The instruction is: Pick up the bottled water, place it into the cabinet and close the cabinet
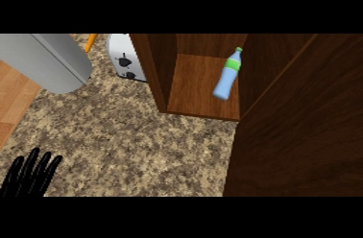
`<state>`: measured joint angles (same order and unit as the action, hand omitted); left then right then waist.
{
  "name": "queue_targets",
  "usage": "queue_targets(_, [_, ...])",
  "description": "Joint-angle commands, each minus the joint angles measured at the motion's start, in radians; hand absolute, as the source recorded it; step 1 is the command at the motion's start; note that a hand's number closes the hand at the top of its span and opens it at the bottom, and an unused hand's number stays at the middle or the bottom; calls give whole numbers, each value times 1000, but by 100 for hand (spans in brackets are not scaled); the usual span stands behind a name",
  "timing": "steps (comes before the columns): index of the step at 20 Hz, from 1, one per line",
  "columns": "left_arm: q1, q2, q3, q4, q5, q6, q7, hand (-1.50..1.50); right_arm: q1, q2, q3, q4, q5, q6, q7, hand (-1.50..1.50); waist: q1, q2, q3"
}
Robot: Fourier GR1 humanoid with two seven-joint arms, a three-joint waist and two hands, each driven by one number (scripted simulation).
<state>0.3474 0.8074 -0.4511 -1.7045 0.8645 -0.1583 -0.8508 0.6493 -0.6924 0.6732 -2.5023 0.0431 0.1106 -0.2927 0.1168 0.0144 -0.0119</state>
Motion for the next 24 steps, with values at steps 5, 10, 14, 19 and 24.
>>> queue_targets(5, [32,79,45,25,33,-106,-9,-150,-261,-16,103,-53,32,102,243,150,48,10,-6])
queue_targets(10, [22,95,60,11,41,-128,-8,-150,-378,40,102,6,-29,88,321,150,67,18,-7])
queue_targets(14, [21,104,71,20,29,-131,-13,-150,-433,123,122,54,-72,54,376,150,70,21,-8])
queue_targets(19, [21,119,84,11,50,-155,-3,-150,-505,215,101,114,-119,14,451,150,74,25,-7])
queue_targets(24, [9,138,116,26,59,-160,2,-150,-570,303,59,189,-207,-6,503,150,86,38,-4])
